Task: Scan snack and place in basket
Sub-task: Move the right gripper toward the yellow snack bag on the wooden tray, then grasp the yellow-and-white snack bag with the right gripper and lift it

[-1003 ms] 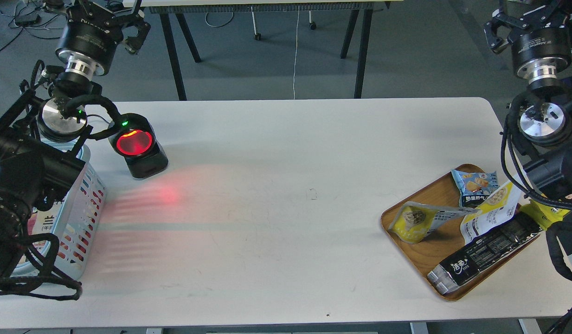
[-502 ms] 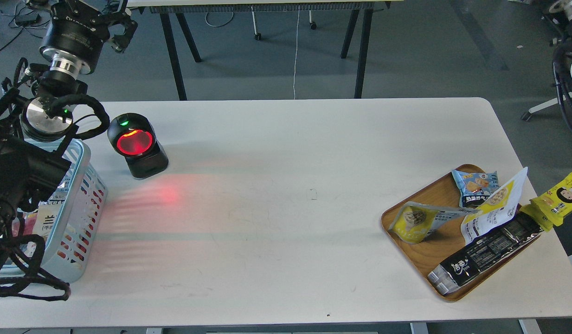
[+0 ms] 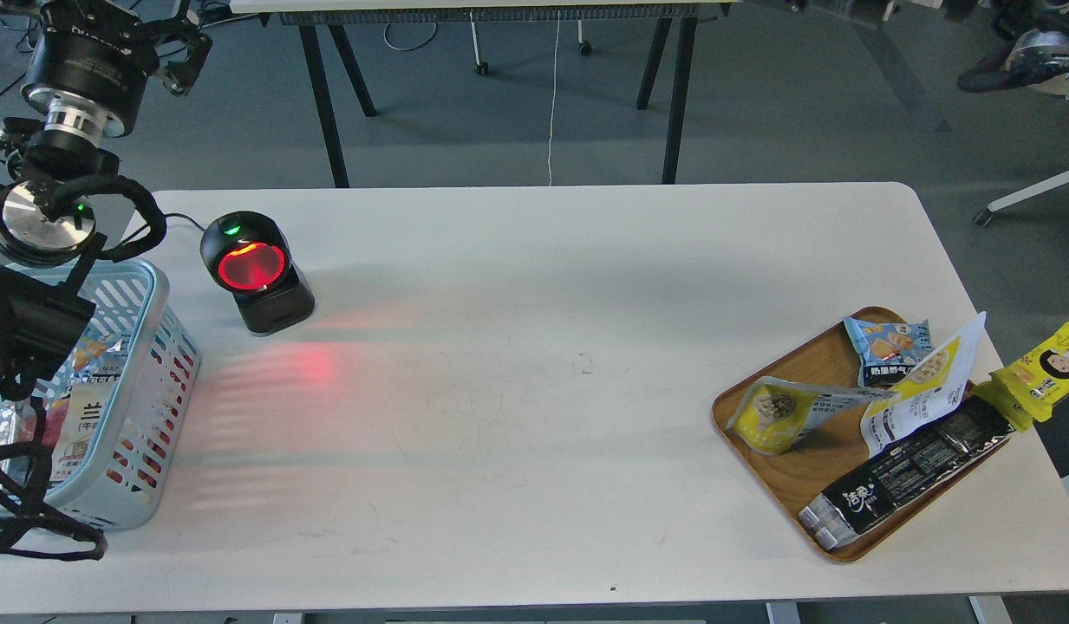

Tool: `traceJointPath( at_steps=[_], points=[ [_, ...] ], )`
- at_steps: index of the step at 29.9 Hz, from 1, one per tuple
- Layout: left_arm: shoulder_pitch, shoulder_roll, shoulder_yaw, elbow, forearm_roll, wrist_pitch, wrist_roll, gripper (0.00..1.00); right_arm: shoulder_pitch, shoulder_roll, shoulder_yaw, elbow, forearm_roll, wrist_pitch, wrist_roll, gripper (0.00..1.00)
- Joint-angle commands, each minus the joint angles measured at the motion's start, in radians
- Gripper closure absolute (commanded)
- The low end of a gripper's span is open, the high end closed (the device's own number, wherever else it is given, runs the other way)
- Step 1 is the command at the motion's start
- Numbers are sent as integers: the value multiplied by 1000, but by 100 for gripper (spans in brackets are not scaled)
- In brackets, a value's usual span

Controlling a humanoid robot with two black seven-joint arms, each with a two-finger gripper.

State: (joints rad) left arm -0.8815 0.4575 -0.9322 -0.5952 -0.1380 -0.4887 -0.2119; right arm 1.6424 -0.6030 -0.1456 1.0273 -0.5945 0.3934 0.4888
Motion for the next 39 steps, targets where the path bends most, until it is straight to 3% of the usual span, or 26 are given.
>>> traceJointPath(
  at_steps=[1, 8, 15, 22, 28, 31, 36, 39],
  points=[
    [3, 6, 0, 0, -2, 0, -18, 0, 129, 3, -187, 137, -169, -79, 0, 0],
    [10, 10, 0, 0, -2, 0, -24, 0, 326, -18, -457, 408, -526, -198, 0, 0],
    [15, 10, 0, 0, -2, 0, -24, 0, 390, -86, -589, 622, -904, -246, 0, 1],
    [24, 10, 1, 0, -2, 0, -24, 0, 384, -106, -753, 668, -1221, -330, 0, 6],
    [26, 10, 1, 0, -2, 0, -24, 0, 337, -144, -830, 663, -1376, -340, 0, 6],
    [25, 10, 1, 0, 0, 0, -24, 0, 309, -155, -832, 652, -1395, -338, 0, 12],
    [26, 6, 1, 0, 0, 0, -24, 0, 287, -150, -827, 610, -1397, -337, 0, 36],
    [29, 3, 1, 0, 0, 0, -24, 0, 269, -141, -827, 584, -1400, -337, 0, 40]
  ],
)
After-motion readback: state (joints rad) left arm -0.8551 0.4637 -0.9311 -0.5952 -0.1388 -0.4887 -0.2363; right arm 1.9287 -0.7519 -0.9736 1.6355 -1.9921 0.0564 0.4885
